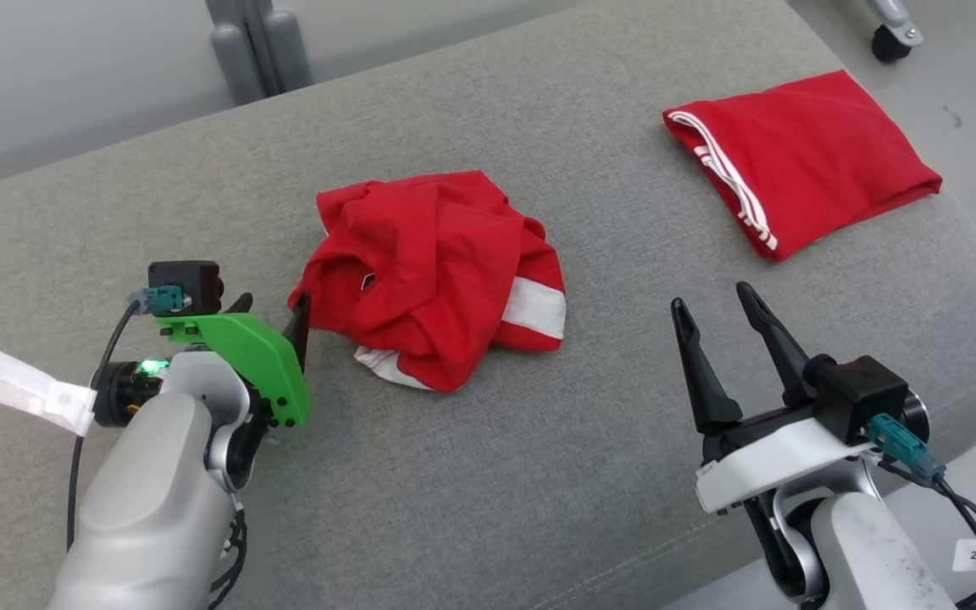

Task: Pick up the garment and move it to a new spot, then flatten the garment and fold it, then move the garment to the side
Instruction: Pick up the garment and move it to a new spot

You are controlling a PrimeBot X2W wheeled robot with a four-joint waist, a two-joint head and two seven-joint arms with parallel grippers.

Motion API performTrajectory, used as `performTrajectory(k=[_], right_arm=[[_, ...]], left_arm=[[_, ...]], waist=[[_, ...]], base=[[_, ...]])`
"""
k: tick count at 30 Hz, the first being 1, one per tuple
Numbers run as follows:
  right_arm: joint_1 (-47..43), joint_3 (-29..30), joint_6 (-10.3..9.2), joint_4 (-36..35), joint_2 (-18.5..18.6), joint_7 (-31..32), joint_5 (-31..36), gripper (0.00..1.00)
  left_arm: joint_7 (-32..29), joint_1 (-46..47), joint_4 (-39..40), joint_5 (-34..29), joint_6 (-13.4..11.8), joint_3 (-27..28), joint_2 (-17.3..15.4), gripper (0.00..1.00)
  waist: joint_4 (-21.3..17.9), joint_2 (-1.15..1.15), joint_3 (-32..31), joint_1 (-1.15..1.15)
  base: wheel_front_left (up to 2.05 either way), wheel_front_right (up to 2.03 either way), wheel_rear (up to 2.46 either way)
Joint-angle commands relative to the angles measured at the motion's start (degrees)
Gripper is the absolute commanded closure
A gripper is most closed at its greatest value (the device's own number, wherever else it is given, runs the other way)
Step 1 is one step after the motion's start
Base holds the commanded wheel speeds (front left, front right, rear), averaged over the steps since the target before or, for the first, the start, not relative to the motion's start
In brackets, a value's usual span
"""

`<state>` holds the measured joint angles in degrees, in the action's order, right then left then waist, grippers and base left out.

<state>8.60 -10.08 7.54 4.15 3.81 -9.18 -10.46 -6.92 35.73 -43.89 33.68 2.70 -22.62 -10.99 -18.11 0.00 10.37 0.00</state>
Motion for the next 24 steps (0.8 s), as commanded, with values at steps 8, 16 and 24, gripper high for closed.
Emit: performTrajectory(k=[8,16,24], right_arm=[[-0.2,1.6,-0.11,0.3,-0.4,-0.8,0.5,0.0],[-2.3,3.4,-0.11,0.0,-0.6,-0.7,0.6,0.0],[-3.9,4.8,-0.11,0.0,-0.7,-0.8,1.0,0.0]], left_arm=[[5.8,0.4,-2.7,0.7,1.6,0.2,1.0,0.0],[20.5,-10.5,7.7,1.2,0.0,3.8,0.0,0.0],[22.1,-27.8,31.5,-3.6,-2.5,13.5,1.1,0.0]], waist=[[-0.3,0.0,0.5,0.0],[5.1,0.0,-2.0,0.0],[9.2,0.0,-5.2,0.0]], base=[[0.0,0.0,0.0],[0.0,0.0,0.0],[0.0,0.0,0.0]])
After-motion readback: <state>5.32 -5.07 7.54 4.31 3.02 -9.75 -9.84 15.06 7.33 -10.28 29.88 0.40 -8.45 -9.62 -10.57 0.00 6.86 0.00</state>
